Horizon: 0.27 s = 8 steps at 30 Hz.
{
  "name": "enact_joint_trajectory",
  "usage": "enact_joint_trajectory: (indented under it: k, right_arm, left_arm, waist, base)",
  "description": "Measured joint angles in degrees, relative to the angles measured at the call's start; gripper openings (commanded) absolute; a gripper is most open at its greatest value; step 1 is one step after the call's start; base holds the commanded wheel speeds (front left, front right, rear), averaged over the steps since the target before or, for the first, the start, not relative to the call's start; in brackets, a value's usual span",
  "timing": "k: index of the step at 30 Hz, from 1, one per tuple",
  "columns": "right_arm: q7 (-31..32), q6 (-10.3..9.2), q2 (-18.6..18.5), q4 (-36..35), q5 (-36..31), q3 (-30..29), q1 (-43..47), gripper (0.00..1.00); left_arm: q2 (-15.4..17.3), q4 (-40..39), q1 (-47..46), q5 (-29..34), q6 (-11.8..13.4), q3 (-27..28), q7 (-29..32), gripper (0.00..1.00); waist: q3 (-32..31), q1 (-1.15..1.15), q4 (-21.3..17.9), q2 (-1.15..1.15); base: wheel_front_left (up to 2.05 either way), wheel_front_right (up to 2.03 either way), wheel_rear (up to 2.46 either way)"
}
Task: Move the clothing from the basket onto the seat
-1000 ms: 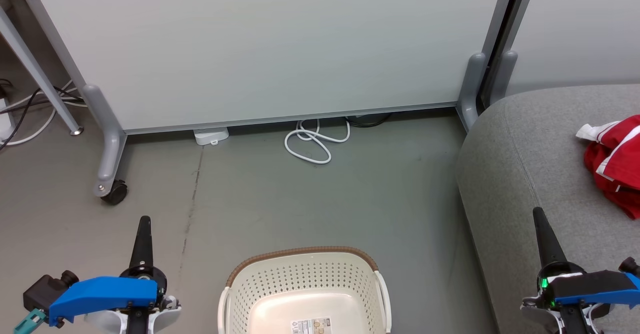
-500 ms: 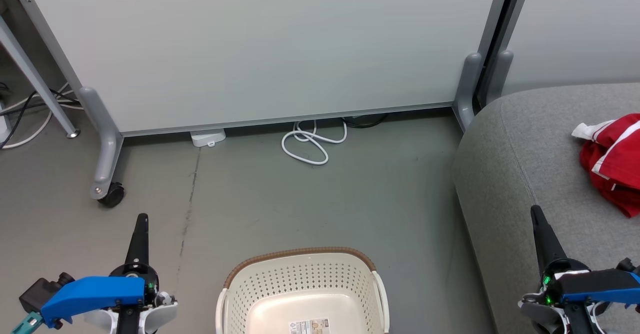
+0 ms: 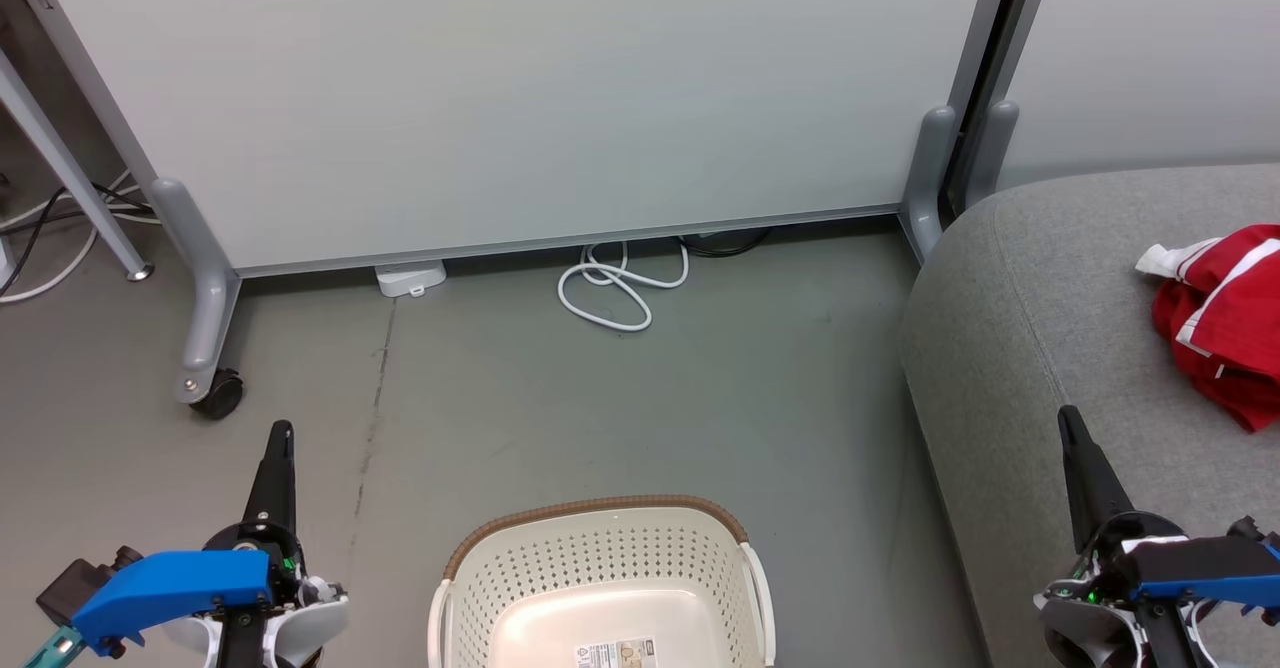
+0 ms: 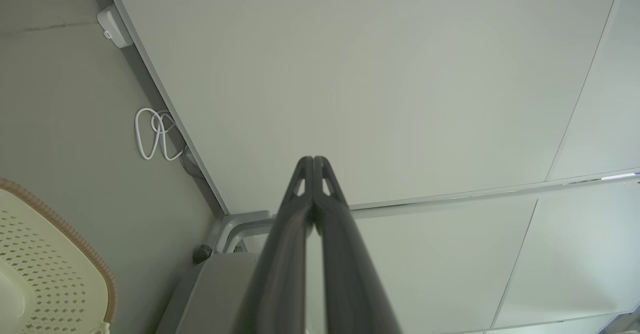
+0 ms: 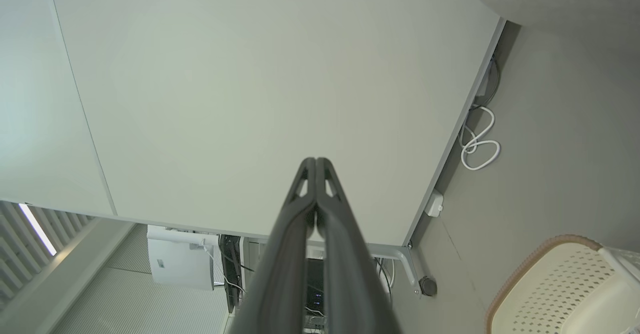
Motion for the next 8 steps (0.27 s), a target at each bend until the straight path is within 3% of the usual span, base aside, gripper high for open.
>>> enact_joint_trajectory:
  k: [8]
  right_arm:
    - [0.91,0.00,-0.02,0.05,3.39,0.03,-0.20,0.00]
  left_arm:
    - [0.00,-0.21,-0.21,-3.36,-0.01,0.46,0.93,0.00]
  waist:
    - [-0.06,0.00,-0.26,0.00]
  base:
    - [0.00,0.00,0.00]
